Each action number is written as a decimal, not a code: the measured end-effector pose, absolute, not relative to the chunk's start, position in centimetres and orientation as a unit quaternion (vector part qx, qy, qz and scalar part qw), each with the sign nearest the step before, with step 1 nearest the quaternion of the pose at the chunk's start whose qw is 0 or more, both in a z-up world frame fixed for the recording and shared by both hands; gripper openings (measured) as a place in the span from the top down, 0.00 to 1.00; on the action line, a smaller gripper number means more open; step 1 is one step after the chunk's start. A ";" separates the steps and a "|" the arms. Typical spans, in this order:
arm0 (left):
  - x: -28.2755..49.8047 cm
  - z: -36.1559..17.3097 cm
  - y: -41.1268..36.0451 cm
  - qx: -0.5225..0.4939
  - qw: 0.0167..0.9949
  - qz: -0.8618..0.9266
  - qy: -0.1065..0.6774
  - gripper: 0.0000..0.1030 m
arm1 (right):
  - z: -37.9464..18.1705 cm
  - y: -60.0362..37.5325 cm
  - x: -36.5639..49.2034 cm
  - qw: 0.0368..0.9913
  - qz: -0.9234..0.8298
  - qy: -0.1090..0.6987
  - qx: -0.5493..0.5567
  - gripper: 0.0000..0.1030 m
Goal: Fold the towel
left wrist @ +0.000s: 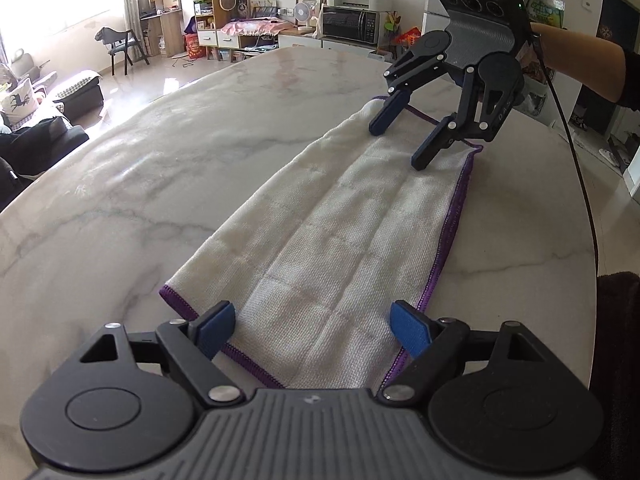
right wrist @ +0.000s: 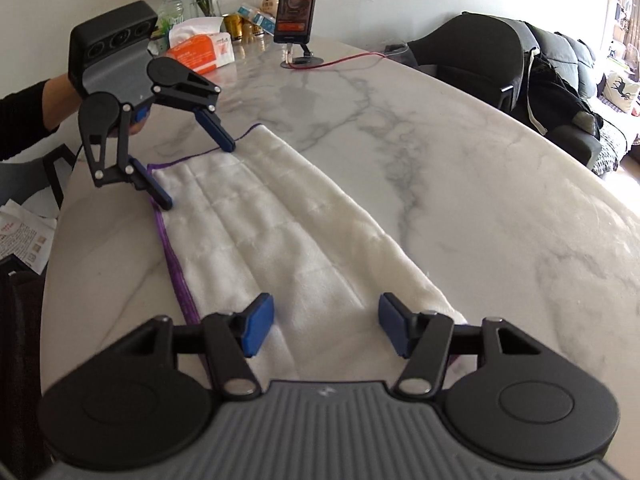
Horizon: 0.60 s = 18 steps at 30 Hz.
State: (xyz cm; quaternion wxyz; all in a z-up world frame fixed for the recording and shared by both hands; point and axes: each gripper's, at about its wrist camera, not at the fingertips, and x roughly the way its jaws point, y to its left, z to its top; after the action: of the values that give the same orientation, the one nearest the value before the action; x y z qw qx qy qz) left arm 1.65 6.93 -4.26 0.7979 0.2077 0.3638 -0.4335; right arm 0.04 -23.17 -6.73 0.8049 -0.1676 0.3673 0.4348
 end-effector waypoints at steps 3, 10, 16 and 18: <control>1.5 -4.2 7.0 0.207 0.801 -0.430 0.362 0.17 | -6.8 -24.7 -0.5 0.811 0.422 0.368 -0.168 0.38; 1.7 -3.8 6.8 0.207 0.806 -0.414 0.367 0.16 | -6.8 -26.0 -1.3 0.817 0.413 0.364 -0.171 0.28; 0.7 -2.2 7.2 0.180 0.836 -0.362 0.369 0.16 | -4.3 -24.2 -0.1 0.827 0.414 0.355 -0.133 0.29; 0.3 -1.8 7.4 0.166 0.853 -0.320 0.376 0.16 | -3.5 -22.8 0.5 0.822 0.424 0.357 -0.134 0.29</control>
State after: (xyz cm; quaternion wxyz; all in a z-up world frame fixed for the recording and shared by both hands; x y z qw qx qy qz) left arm 0.34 7.42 -1.80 0.8533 0.1664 0.3764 -0.3202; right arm 0.47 -22.75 -3.54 0.8218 -0.1343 0.3567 0.4235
